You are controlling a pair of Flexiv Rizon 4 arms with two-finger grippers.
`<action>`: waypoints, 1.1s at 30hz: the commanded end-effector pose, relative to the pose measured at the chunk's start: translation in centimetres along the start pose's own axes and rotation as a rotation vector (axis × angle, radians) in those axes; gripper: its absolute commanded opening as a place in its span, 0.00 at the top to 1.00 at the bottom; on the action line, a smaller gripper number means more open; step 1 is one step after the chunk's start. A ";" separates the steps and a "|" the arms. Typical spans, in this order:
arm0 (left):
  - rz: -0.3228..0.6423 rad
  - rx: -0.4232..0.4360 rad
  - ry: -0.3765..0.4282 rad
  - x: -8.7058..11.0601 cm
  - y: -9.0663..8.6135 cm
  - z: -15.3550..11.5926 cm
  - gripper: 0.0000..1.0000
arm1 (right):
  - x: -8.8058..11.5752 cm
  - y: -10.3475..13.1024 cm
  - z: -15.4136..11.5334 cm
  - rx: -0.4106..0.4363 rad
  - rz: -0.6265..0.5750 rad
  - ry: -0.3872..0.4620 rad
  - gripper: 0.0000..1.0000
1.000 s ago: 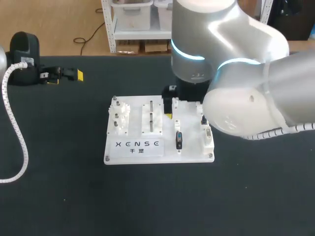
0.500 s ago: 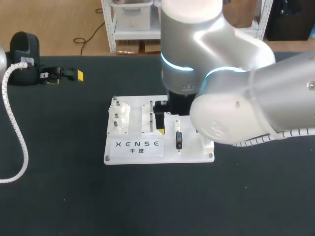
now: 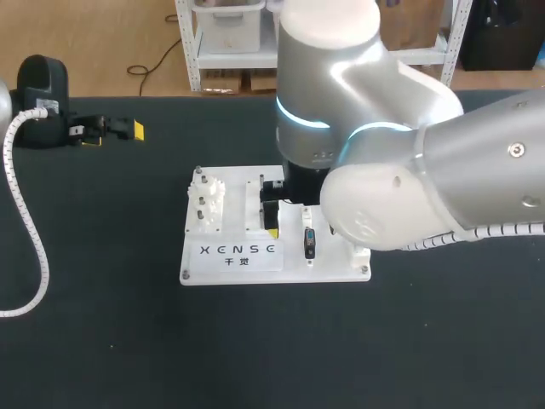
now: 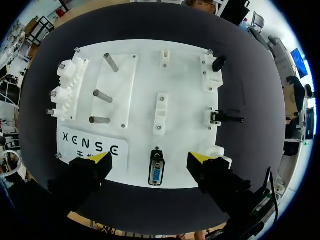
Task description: Insert the USB connector, Ethernet cable, and multi-pin plug into their matching sockets one by one.
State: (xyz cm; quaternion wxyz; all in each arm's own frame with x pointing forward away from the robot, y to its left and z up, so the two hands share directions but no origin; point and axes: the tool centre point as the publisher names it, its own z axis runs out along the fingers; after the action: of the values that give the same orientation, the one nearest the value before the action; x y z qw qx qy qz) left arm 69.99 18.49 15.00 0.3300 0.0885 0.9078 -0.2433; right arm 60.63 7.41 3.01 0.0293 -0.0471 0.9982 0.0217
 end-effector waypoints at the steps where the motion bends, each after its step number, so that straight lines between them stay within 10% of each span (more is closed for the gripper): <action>1: 0.000 0.000 0.000 0.0 0.0 0.0 0.00 | 0.1 0.0 0.0 0.000 0.001 -0.003 0.00; 27: 0.000 0.000 0.000 0.0 0.0 0.0 0.00 | 0.1 -0.4 1.4 0.060 0.037 -0.012 0.00; 29: 0.000 0.000 0.000 0.0 0.0 0.0 0.00 | 0.1 -0.5 1.4 0.062 0.041 -0.015 0.24; 33: 0.000 0.000 0.000 0.0 0.0 0.0 0.00 | 0.2 -0.8 1.3 0.057 0.053 -0.017 0.32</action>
State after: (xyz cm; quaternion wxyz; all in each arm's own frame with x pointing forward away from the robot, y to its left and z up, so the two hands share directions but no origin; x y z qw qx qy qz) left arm 69.99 18.50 15.00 0.3300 0.0885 0.9078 -0.2433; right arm 60.86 6.98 1.58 0.0350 -0.0217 0.9991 -0.0085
